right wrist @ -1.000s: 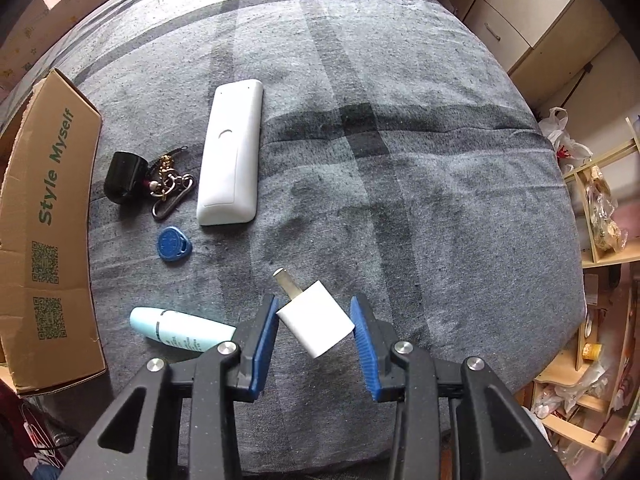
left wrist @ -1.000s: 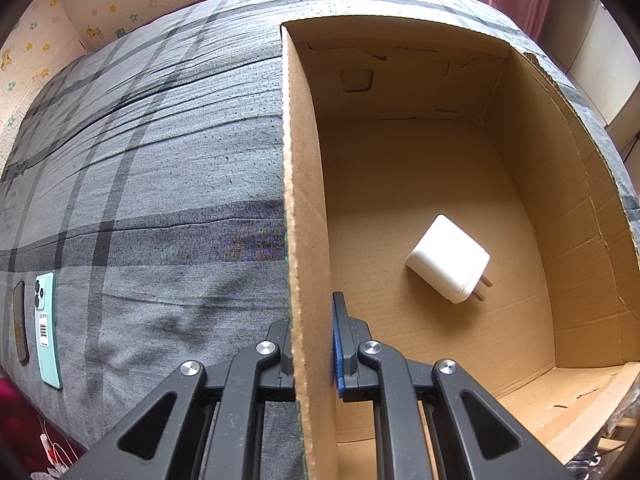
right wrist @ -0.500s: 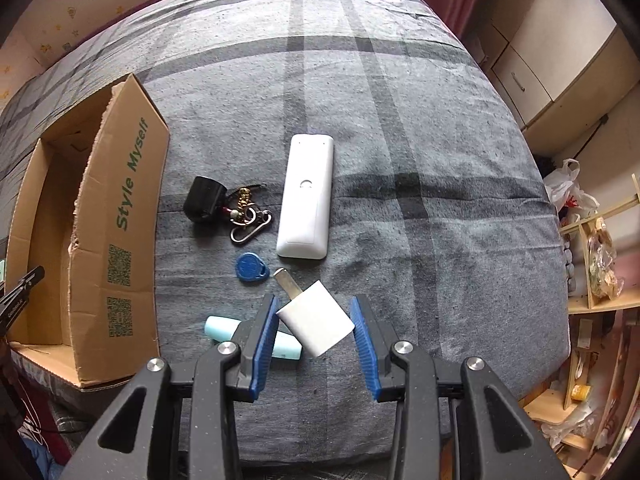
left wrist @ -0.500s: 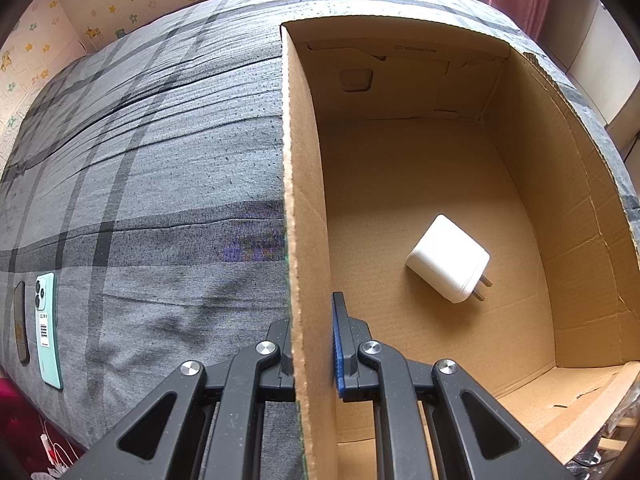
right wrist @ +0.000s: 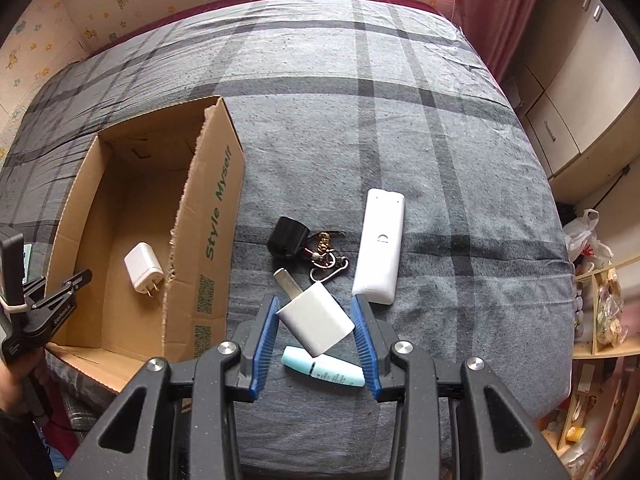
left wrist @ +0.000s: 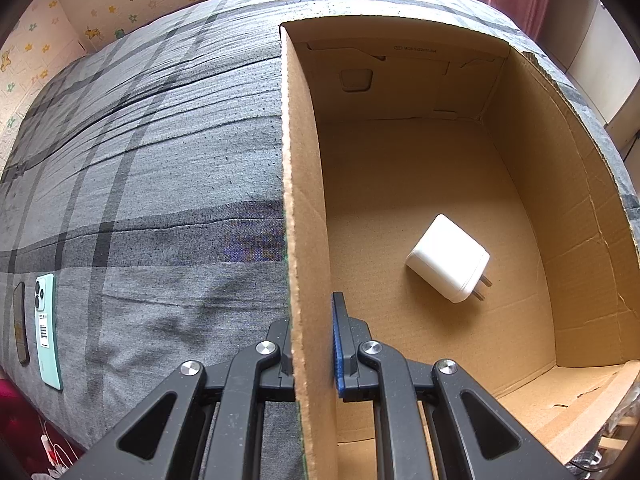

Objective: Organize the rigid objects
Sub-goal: 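Carry the small charger cube with the right tool into the box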

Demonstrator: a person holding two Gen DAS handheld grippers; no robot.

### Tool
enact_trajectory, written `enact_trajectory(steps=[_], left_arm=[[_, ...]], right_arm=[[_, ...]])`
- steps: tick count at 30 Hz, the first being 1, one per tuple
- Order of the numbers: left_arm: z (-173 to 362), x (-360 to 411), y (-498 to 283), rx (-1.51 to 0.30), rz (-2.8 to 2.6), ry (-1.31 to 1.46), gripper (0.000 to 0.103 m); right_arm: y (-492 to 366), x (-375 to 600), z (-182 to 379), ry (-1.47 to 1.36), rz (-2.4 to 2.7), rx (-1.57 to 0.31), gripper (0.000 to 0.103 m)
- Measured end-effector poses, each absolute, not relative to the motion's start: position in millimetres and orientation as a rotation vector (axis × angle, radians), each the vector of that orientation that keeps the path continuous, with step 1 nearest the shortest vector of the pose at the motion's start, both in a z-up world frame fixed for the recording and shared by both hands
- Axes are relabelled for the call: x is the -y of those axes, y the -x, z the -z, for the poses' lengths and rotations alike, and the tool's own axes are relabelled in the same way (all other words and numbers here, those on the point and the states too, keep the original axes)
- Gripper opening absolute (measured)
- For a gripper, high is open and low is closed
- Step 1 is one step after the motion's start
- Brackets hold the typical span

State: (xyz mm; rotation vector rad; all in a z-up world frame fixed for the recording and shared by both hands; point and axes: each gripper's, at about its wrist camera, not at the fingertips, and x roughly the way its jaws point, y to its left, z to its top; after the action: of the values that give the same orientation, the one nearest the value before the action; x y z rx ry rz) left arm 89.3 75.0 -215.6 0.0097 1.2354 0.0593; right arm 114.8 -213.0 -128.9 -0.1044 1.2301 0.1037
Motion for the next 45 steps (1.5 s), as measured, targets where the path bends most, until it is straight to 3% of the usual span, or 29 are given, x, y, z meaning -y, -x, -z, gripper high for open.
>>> enact_trajectory(steps=[21,45], left_arm=[[215.5,-74.6,-89.4,-1.235,-0.060,-0.008,0.012],[216.1,-77.0,-90.2,-1.234,-0.059,-0.004,0.012]], right_arm=[[-116.9,104.8,120.6,0.195,-0.330,-1.206,0.040],[-110.8,37.3,207.8,0.288,-0.383,-1.376,0.040]])
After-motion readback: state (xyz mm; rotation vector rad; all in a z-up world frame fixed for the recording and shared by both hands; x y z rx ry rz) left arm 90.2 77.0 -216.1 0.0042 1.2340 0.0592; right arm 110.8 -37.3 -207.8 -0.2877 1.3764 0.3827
